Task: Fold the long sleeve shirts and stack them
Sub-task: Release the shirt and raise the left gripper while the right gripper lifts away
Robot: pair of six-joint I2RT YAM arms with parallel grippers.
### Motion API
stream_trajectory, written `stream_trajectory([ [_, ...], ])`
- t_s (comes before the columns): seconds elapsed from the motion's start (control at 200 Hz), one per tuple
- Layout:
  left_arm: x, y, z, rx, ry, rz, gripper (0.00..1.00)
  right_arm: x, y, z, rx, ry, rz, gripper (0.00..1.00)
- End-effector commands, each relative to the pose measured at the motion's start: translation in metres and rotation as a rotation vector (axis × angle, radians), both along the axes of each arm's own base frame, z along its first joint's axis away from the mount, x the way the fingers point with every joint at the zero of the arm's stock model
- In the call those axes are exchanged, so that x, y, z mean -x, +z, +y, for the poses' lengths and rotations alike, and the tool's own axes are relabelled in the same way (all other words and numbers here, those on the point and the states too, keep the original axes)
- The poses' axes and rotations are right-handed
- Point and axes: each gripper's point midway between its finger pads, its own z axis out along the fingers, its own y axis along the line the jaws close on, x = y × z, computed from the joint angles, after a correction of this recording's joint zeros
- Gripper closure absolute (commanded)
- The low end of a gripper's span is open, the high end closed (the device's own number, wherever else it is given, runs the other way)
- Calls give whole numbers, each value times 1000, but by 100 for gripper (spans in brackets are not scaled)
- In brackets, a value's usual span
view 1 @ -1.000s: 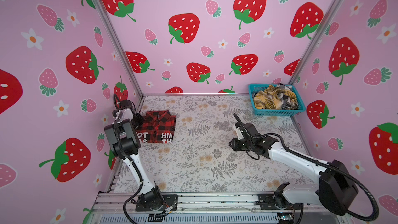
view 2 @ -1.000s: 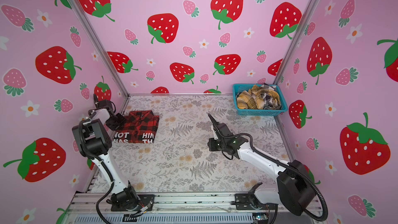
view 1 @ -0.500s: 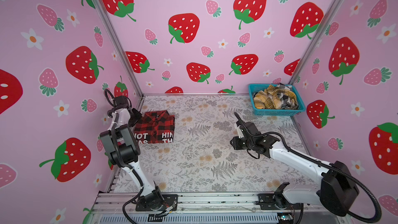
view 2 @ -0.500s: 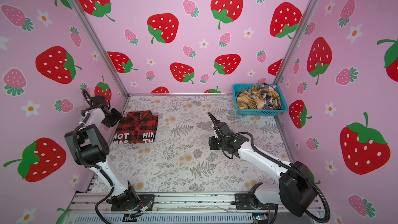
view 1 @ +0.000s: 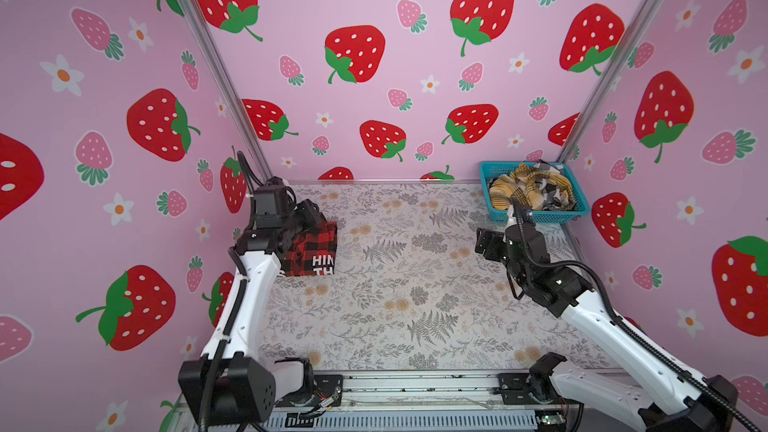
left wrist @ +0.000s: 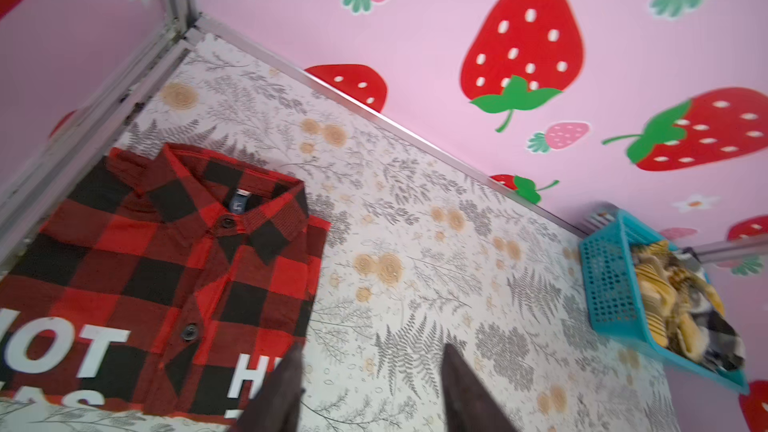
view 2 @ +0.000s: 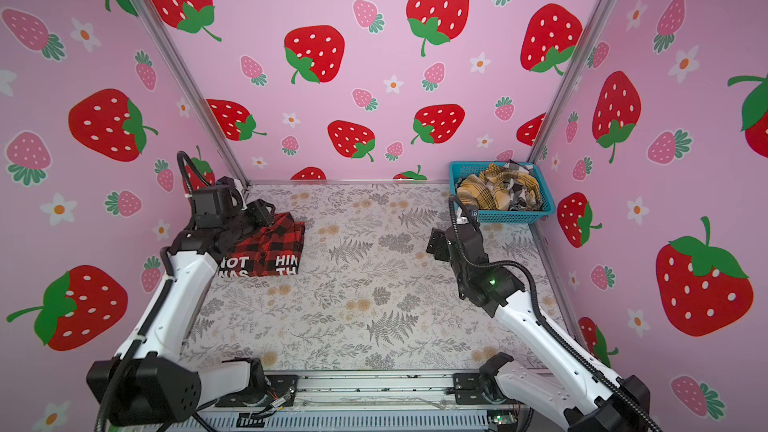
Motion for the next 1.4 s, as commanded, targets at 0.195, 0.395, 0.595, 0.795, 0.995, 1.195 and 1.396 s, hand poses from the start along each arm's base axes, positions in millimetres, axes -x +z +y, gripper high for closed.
stream_trajectory([
  [0.195,31,-108,47,-347,144,46,1,-21,-52,-94,309,-392,-59,0],
  [0.395,26,-122,49,-391,122,39,1,-19,-76,-137,192,-542,-43,0],
  [0.595,24,-168,71,-403,166,76,1,3,-100,-196,217,-796,-38,0],
  [0.795,7,-173,82,-347,173,30,1,14,-118,-219,234,-872,-55,0],
  [0.995,-4,-167,79,-345,137,-32,1,0,-126,-218,252,-821,-76,0],
  [1.195,-10,-164,82,-285,127,-79,1,-19,-134,-205,263,-712,-108,0],
  [1.396,-24,-168,69,-218,54,-84,1,-42,-127,-177,245,-509,-223,0],
])
